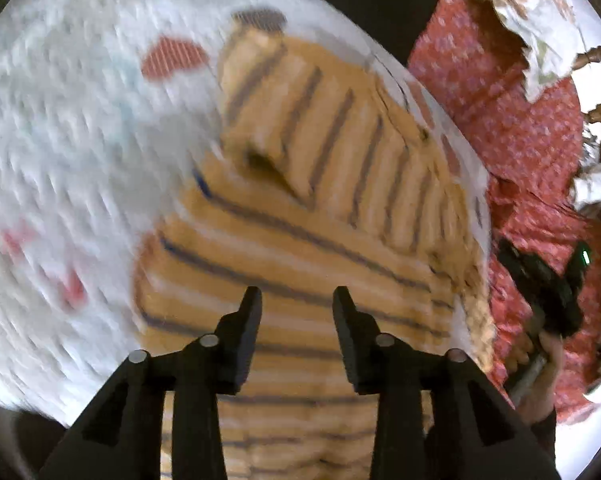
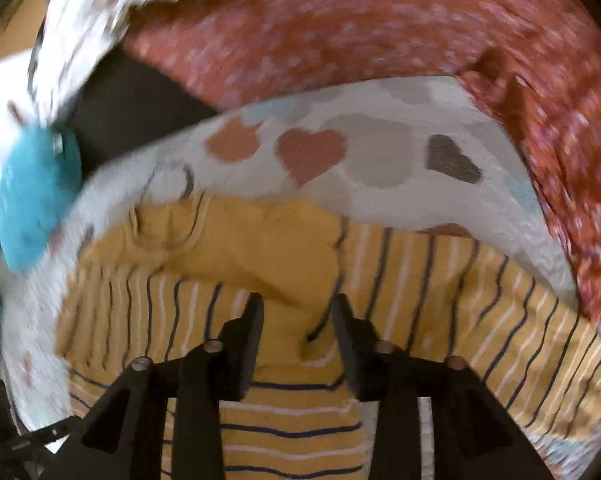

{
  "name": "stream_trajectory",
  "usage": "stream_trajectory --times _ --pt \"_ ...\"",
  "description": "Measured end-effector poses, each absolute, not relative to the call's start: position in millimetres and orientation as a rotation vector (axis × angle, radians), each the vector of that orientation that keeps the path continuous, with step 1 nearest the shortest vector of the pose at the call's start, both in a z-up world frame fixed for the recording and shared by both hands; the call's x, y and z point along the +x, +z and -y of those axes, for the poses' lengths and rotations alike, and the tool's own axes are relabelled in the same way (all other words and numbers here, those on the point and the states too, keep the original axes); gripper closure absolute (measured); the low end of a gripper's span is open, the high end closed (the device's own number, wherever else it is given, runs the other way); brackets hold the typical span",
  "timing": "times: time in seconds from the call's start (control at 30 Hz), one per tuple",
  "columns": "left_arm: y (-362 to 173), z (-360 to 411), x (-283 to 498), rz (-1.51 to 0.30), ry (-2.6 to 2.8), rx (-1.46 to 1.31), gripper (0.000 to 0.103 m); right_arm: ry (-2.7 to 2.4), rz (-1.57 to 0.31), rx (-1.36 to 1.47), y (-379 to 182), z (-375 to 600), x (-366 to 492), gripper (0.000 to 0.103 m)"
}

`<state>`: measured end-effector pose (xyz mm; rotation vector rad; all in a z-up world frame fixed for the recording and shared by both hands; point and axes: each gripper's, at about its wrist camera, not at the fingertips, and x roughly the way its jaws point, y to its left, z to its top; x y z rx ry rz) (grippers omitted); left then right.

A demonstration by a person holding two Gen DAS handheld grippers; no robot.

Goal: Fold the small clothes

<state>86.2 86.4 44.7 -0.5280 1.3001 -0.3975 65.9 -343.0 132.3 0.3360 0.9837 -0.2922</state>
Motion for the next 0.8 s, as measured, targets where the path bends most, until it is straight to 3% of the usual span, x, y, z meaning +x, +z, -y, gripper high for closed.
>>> stream_trajectory --times 0.07,0.13,0.17,0.33,0.37,0.4,0.67,0.73,0.8 --pt "47.4 -86.5 113.0 -1.267 -0.347 -0.513 0.063 -0.275 -0.96 0.407 130.9 353.4 61.6 0.063" --pt "46.5 -82.7 136.4 -1.245 -0.298 -0.462 0.043 -0.243 -0.975 0.51 119.4 360.1 62.1 0.062" --pt "43.6 -79.2 146.7 -1.24 -0.269 -0.426 0.041 -0.234 -0.982 0.558 112.0 358.9 61.7 0.062" --pt "15.8 -46.2 175.8 -1.313 -0.212 -0.216 0.042 -0.257 -1.012 0.586 73.2 345.3 68.4 0.064" --pt "15.7 -43.5 176.3 -1.303 -0.206 -0.197 0.042 -0.226 -1.021 0.612 68.1 343.7 70.1 0.092" --pt "16.1 -42.9 176.9 -1.301 -0.202 -0.192 0.042 -0.192 -1.049 0.631 63.3 340.5 74.2 0.099" --pt "12.8 -43.7 177.7 -1.273 -0.195 -0.169 0.041 -0.484 -1.03 0.31 90.6 356.2 74.5 0.102" --pt "14.1 -38.1 180.1 -1.271 -0.193 -0.167 0.041 -0.541 -1.065 0.321 84.5 367.5 71.2 0.102" --pt "14.4 -41.3 174.1 -1.266 -0.196 -0.163 0.04 -0.509 -0.973 0.395 97.4 371.0 56.6 0.101"
